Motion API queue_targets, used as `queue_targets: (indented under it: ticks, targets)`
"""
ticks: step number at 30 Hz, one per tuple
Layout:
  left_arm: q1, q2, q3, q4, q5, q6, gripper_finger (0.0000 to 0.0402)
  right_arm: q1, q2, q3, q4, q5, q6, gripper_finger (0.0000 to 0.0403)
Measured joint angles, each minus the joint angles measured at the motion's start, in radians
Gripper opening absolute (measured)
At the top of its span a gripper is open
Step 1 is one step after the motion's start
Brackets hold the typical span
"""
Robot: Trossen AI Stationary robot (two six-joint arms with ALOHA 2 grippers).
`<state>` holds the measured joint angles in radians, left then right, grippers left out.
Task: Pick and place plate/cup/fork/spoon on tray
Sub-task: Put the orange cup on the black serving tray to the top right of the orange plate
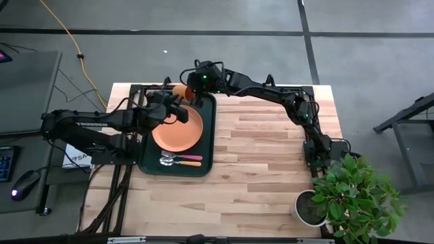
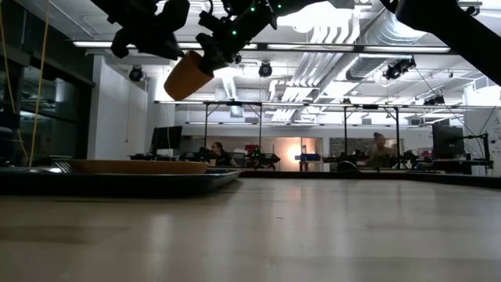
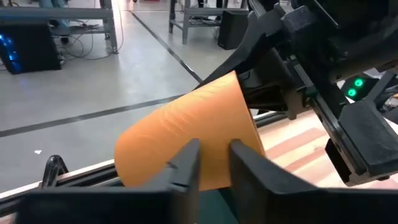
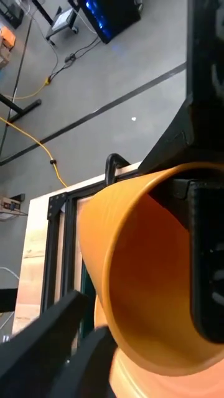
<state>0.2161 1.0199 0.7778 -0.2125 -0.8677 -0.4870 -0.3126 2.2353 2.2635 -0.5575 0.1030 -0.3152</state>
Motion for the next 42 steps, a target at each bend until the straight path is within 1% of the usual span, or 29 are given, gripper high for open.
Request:
queue_targets:
  ticks: [2, 3, 4, 7, 10, 12, 13, 14, 16, 17, 19, 21, 22, 24, 27, 29, 31, 33, 37, 42]
  targets:
    - [0.0, 0.0, 0.0, 0.001, 0.007, 0.003, 0.0029, 0.0, 0.0, 0.0, 0.0, -0.008, -0.007, 0.0]
    - [0.0, 0.0, 0.0, 0.001, 0.017, 0.006, 0.0014, 0.0, 0.0, 0.0, -0.001, -0.009, -0.008, 0.0]
    - [0.0, 0.0, 0.0, 0.004, 0.028, 0.005, 0.0008, 0.0, 0.0, 0.0, -0.002, -0.016, -0.008, 0.0]
    - [-0.005, -0.015, 0.01, -0.023, 0.052, 0.021, 0.002, 0.0, 0.0, 0.0, -0.004, -0.016, -0.015, 0.0]
    - [-0.026, -0.07, 0.054, -0.069, 0.057, 0.076, 0.0026, -0.006, -0.007, 0.004, -0.031, 0.057, -0.011, 0.0]
    - [-0.04, -0.115, 0.07, -0.103, 0.037, 0.076, 0.0022, -0.018, -0.018, 0.007, -0.042, 0.151, 0.001, 0.0]
    - [-0.044, -0.135, 0.07, -0.115, 0.03, 0.061, 0.0017, -0.024, -0.026, 0.008, -0.078, 0.2, 0.003, 0.0]
    - [-0.049, -0.153, 0.069, -0.128, 0.025, 0.032, 0.0012, -0.031, -0.031, 0.01, -0.123, 0.232, 0.002, 0.0]
    - [-0.058, -0.184, 0.054, -0.139, 0.026, -0.04, 0.0003, -0.043, -0.041, 0.01, -0.279, 0.237, 0.03, 0.0]
    - [-0.063, -0.197, 0.041, -0.141, 0.029, -0.075, 0.0002, -0.046, -0.044, 0.01, -0.376, 0.217, 0.065, 0.0]
    - [-0.076, -0.217, 0.005, -0.117, 0.059, -0.133, 0.0003, -0.052, -0.048, 0.009, -0.595, 0.137, 0.146, 0.0]
    - [-0.09, -0.223, -0.043, -0.066, 0.091, -0.185, 0.0001, -0.058, -0.051, 0.006, -0.768, 0.055, 0.212, 0.0]
    - [-0.096, -0.223, -0.072, -0.018, 0.109, -0.2, 0.0001, -0.06, -0.055, -0.006, -0.823, 0.037, 0.239, 0.0]
    - [-0.101, -0.216, -0.134, 0.106, 0.154, -0.221, 0.0001, -0.06, -0.056, -0.052, -0.88, 0.017, 0.281, 0.0]
    - [-0.098, -0.179, -0.206, 0.276, 0.251, -0.265, 0.0, -0.053, -0.054, -0.155, -0.839, 0.003, 0.326, 0.0]
    - [-0.099, -0.149, -0.221, 0.329, 0.298, -0.27, 0.0, -0.051, -0.054, -0.228, -0.756, -0.01, 0.354, 0.0]
    - [-0.099, -0.124, -0.22, 0.334, 0.327, -0.288, 0.0, -0.052, -0.052, -0.285, -0.684, -0.051, 0.386, 0.0]
    - [-0.1, -0.109, -0.216, 0.339, 0.36, -0.311, 0.0, -0.053, -0.051, -0.329, -0.649, -0.057, 0.418, 0.0]
    - [-0.1, -0.103, -0.213, 0.348, 0.422, -0.315, 0.0, -0.054, -0.058, -0.394, -0.646, -0.038, 0.47, 0.0]
    - [-0.1, -0.103, -0.213, 0.355, 0.439, -0.322, 0.0, -0.055, -0.061, -0.425, -0.632, -0.061, 0.499, 0.0]
